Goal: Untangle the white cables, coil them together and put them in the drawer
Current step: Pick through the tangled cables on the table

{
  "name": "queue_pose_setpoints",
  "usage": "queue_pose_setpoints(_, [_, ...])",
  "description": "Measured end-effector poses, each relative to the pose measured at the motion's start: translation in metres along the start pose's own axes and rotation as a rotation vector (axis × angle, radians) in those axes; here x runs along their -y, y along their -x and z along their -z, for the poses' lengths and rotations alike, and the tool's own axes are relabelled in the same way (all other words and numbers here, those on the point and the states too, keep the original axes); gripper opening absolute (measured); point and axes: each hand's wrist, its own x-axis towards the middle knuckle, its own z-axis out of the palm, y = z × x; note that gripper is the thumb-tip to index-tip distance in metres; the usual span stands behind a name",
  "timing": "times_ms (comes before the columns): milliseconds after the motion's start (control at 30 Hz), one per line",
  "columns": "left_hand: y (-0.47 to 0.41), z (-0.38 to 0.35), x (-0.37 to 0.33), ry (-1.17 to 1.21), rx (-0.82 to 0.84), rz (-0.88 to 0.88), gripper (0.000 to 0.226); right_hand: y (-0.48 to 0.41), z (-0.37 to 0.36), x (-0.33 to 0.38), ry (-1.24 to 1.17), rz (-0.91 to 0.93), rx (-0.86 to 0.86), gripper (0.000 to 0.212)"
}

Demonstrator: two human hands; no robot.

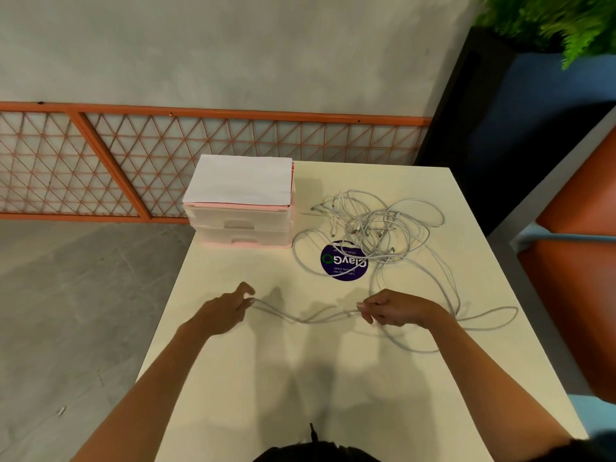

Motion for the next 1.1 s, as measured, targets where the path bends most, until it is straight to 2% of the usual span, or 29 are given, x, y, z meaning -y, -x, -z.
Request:
queue_pose_setpoints(67, [0.001, -0.004, -0.024, 0.033, 0.009, -0.085, 0.034, -0.003, -0.004, 0.007, 0.002, 0.015, 0.024, 0.040])
queue_pose_setpoints(233, [-0.003, -0.020, -0.066, 0.076, 0.101, -0.256, 0.056, -0.012, -0.017, 0.027, -0.017, 0.083, 0.084, 0.040])
queue_pose_setpoints(333, [-0.007, -0.034, -0.080, 0.057, 0.127, -0.311, 0.015, -0.017, -0.025, 0.035, -0.060, 0.111, 0.097, 0.038])
queue_pose_setpoints(367, [-0.008, -0.035, -0.083, 0.045, 0.111, -0.343, 0.013, -0.018, -0.027, 0.036, -0.083, 0.117, 0.106, 0.037])
queue_pose_setpoints(400, [-0.008, -0.037, -0.084, 0.055, 0.070, -0.360, 0.027, -0.019, -0.028, 0.037, -0.106, 0.121, 0.117, 0.035])
queue_pose_setpoints(433, [-0.008, -0.037, -0.082, 0.056, 0.027, -0.346, 0.033, -0.019, -0.027, 0.036, -0.125, 0.122, 0.124, 0.033])
queue_pose_setpoints(633, [-0.011, -0.026, -0.056, 0.048, -0.127, -0.324, 0.039, -0.011, -0.011, 0.023, -0.213, 0.098, 0.091, 0.016])
queue_pose_setpoints(733, [-0.011, -0.018, -0.054, 0.074, -0.114, -0.250, 0.025, -0.011, -0.006, 0.024, -0.161, 0.100, 0.039, 0.018])
queue_pose_setpoints(833, [-0.009, -0.012, -0.057, 0.062, -0.144, -0.195, 0.033, -0.010, -0.004, 0.032, -0.040, 0.106, 0.077, 0.022])
queue_pose_setpoints(967, [-0.012, -0.002, -0.056, 0.120, -0.212, -0.212, 0.023, -0.002, 0.006, 0.046, -0.041, 0.152, 0.122, 0.030])
queue_pose_setpoints(1000, [-0.015, 0.002, -0.051, 0.159, -0.246, -0.216, 0.024, 0.002, 0.012, 0.049, -0.032, 0.162, 0.120, 0.032])
queue_pose_setpoints(1100, [-0.017, 0.019, -0.024, 0.260, -0.405, -0.209, 0.053, 0.017, 0.035, 0.049, -0.057, 0.182, 0.098, 0.030])
